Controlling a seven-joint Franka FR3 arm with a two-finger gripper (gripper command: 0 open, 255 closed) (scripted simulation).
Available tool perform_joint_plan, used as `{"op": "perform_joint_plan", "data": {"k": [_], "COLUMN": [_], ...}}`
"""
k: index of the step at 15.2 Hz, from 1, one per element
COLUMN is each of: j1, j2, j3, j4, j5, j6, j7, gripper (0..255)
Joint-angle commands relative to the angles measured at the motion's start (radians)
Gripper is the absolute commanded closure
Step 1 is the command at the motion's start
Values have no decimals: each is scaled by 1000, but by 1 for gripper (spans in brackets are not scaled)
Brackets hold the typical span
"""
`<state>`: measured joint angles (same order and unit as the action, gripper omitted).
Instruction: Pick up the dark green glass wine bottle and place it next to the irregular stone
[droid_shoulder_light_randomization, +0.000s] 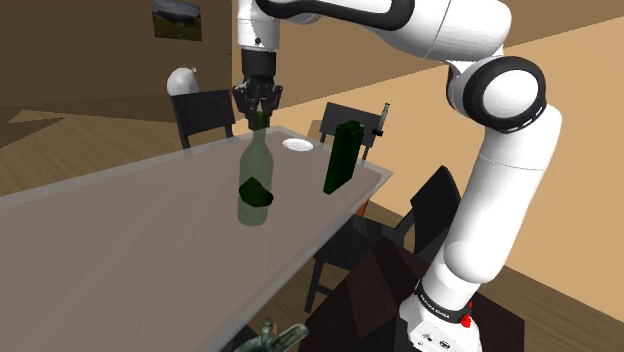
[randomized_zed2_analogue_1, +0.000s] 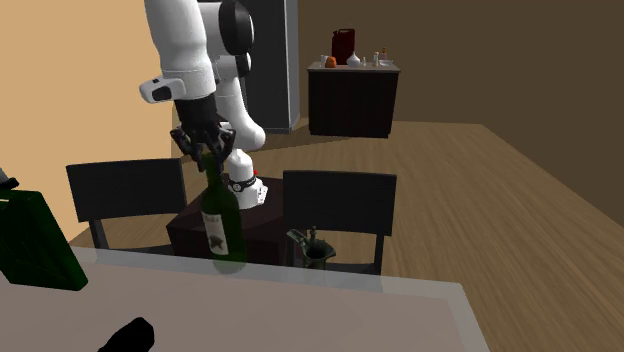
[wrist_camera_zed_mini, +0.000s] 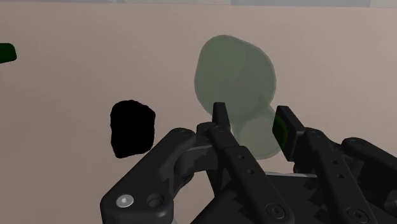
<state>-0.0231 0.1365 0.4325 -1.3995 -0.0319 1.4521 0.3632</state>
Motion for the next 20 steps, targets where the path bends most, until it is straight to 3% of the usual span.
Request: {"op": "perform_joint_plan", "data": {"k": [1, 12, 20], "j1": [-31, -176, -188], "j2": [-18, -21, -46], "j3": [-21, -135, -144], "j4": [-19, -14, -141], "j5": [7, 1, 7], "j6": [2, -3, 100], "j7": [-52, -312, -329], "gripper": [255, 255, 255]}}
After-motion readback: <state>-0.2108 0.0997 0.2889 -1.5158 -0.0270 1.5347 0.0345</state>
